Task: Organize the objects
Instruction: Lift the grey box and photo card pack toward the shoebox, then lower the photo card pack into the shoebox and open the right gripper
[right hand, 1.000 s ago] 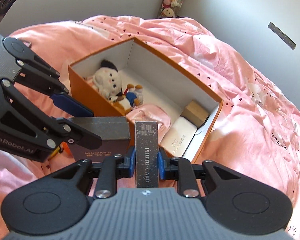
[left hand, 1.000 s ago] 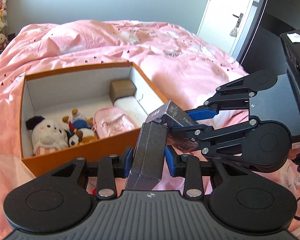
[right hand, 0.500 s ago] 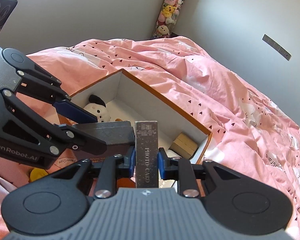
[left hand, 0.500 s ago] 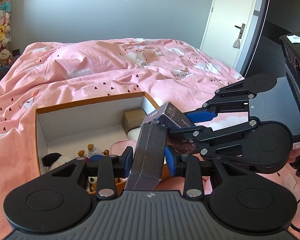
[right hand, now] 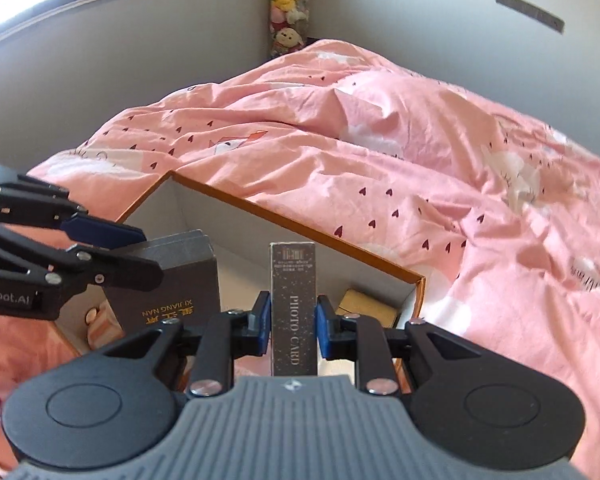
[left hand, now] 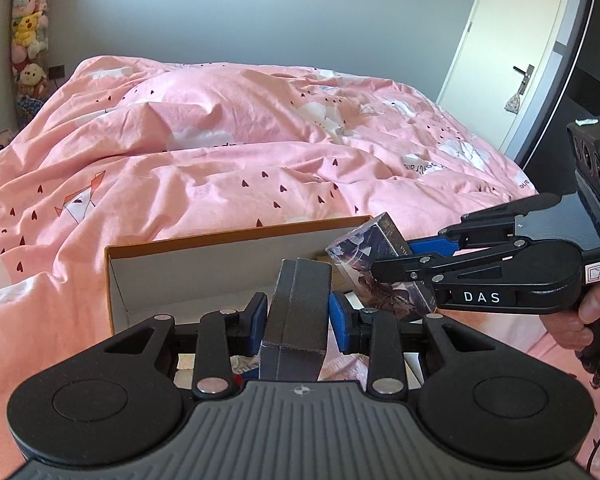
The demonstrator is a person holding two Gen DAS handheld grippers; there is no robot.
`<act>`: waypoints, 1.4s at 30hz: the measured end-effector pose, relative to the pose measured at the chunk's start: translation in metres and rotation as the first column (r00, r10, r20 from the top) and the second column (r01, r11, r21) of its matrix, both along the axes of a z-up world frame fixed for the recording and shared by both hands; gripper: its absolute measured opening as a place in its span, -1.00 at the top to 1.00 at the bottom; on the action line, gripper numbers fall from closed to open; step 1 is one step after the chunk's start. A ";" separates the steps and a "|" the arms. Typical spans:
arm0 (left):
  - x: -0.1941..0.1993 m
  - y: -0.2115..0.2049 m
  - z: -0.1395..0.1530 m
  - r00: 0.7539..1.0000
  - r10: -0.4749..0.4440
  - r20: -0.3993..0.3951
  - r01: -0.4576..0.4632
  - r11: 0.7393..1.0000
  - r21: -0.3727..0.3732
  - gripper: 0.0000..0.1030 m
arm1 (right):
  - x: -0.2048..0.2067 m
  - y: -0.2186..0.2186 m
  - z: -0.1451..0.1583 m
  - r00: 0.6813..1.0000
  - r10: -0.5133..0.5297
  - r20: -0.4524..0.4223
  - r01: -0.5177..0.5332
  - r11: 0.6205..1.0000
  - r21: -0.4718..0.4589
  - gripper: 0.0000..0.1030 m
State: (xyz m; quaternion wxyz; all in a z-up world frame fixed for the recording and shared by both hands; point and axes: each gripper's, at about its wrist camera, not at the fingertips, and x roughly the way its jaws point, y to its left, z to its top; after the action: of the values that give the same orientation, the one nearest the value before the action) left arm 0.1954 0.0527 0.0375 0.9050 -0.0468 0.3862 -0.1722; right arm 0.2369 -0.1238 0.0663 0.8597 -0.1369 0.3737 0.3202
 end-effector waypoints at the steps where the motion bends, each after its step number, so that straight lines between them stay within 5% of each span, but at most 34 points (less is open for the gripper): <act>1: 0.005 0.001 -0.002 1.000 0.003 -0.005 -0.003 1.000 -0.002 0.26 | 0.010 0.000 -0.004 0.999 -0.020 -0.034 0.020 0.999 0.025 0.53; 10: 0.038 0.005 -0.023 1.000 0.001 -0.020 0.000 0.997 0.076 0.26 | 0.050 0.038 -0.045 0.995 0.080 -0.056 -0.082 0.996 -0.031 0.53; 15: 0.053 0.016 -0.031 0.999 0.019 -0.036 -0.015 0.995 0.097 0.26 | 0.055 0.059 -0.065 0.969 0.246 0.016 -0.241 0.960 -0.140 0.54; 24: 0.069 0.017 -0.040 0.999 0.000 -0.054 0.007 0.992 0.127 0.26 | 0.045 0.085 -0.102 0.816 0.570 0.096 -0.480 0.760 -0.437 0.54; 33: 0.075 0.013 -0.047 0.998 -0.001 -0.063 0.009 0.991 0.131 0.27 | 0.028 0.088 -0.134 0.650 0.748 0.137 -0.517 0.567 -0.642 0.52; 36: 0.075 0.013 -0.048 0.998 -0.001 -0.062 0.010 0.991 0.132 0.27 | 0.031 0.085 -0.133 0.659 0.742 0.122 -0.524 0.569 -0.634 0.45; 39: 0.076 0.013 -0.048 0.998 0.001 -0.063 0.008 0.991 0.133 0.27 | 0.040 0.080 -0.123 0.705 0.704 0.089 -0.536 0.610 -0.584 0.20; 42: 0.075 0.013 -0.048 0.998 0.004 -0.059 0.004 0.991 0.134 0.27 | 0.050 0.075 -0.116 0.751 0.659 0.039 -0.546 0.653 -0.524 0.16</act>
State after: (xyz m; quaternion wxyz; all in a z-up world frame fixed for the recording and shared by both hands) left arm 0.2701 0.0653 -0.0103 0.8943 0.0093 0.4235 -0.1443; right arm 0.2873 -0.0488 -0.0492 0.6769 -0.4984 0.2734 0.4676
